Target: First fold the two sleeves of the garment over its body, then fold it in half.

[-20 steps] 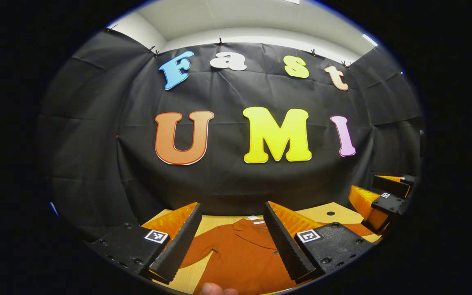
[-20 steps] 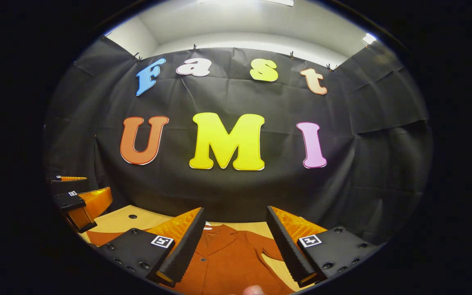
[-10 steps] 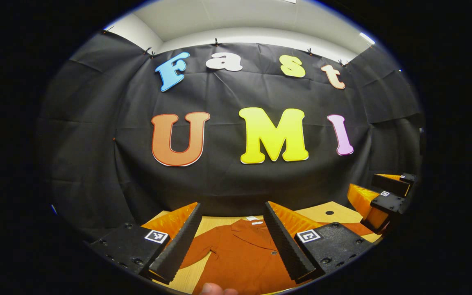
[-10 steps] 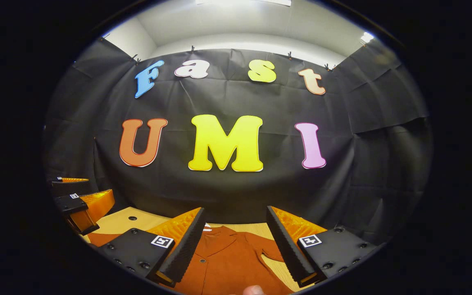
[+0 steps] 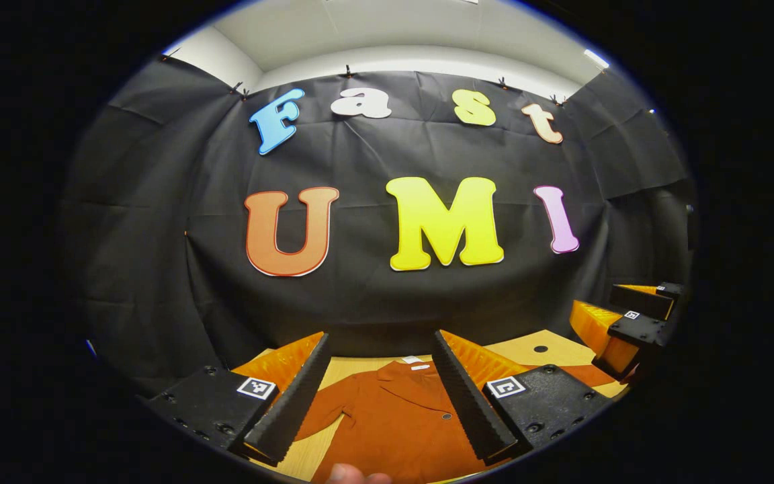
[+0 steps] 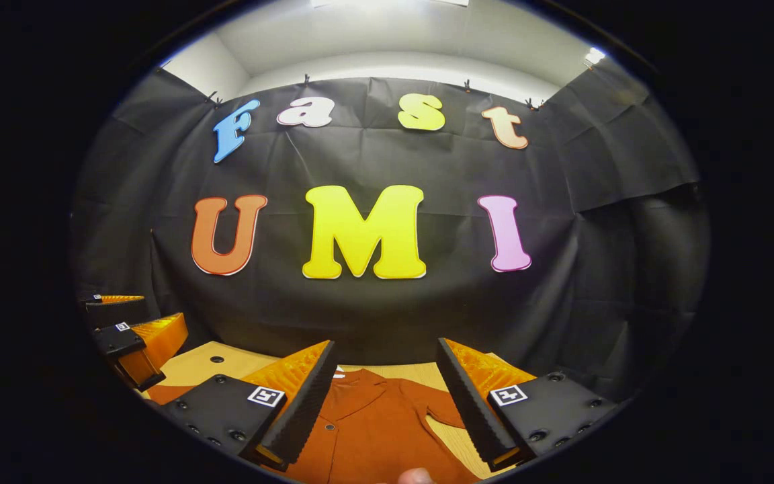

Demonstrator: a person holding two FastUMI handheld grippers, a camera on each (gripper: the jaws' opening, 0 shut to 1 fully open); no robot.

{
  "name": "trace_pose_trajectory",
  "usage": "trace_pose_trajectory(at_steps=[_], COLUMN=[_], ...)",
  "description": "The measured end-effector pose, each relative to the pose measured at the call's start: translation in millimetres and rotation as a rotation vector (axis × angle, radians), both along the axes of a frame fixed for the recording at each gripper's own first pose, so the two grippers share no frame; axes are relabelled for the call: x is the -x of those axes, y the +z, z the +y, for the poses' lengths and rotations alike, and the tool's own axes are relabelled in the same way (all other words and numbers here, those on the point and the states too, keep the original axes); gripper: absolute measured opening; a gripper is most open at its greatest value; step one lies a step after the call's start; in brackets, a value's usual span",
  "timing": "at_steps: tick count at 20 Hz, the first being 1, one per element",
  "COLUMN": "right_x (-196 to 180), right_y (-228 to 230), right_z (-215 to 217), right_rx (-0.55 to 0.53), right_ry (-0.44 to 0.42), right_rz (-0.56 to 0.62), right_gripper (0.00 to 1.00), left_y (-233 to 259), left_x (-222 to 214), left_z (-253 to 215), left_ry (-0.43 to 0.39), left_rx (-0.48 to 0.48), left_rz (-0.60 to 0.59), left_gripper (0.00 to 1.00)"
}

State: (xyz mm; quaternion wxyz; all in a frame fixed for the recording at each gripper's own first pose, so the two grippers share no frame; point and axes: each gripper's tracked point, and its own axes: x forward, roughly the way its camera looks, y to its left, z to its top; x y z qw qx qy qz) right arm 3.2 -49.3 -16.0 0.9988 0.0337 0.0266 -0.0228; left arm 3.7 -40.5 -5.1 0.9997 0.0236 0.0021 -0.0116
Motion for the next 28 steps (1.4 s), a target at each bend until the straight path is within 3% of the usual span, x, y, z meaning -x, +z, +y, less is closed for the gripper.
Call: trace_pose_trajectory(at_steps=[18,23,28], right_x=[-11.9,-20.5,-21.2], right_y=[-21.6,-47.2,-96.5], right_z=[-43.5,-100.6,-188.1], right_rx=[-0.006,-0.044,-0.077], right_ry=[-0.026,-0.113,-0.228], right_rz=[0.051,0.115,0.225], right_gripper=[0.95,0.95,0.94], left_y=[-22.7,-36.1,-49.0], left_x=[-12.7,-18.9,-25.5], left_z=[-33.9,-51.0,-68.9], left_ry=[-0.034,-0.048,-0.056], left_rx=[-0.011,-0.022,-0.046], left_rz=[0.069,0.109,0.147], left_gripper=[0.98,0.98,0.98])
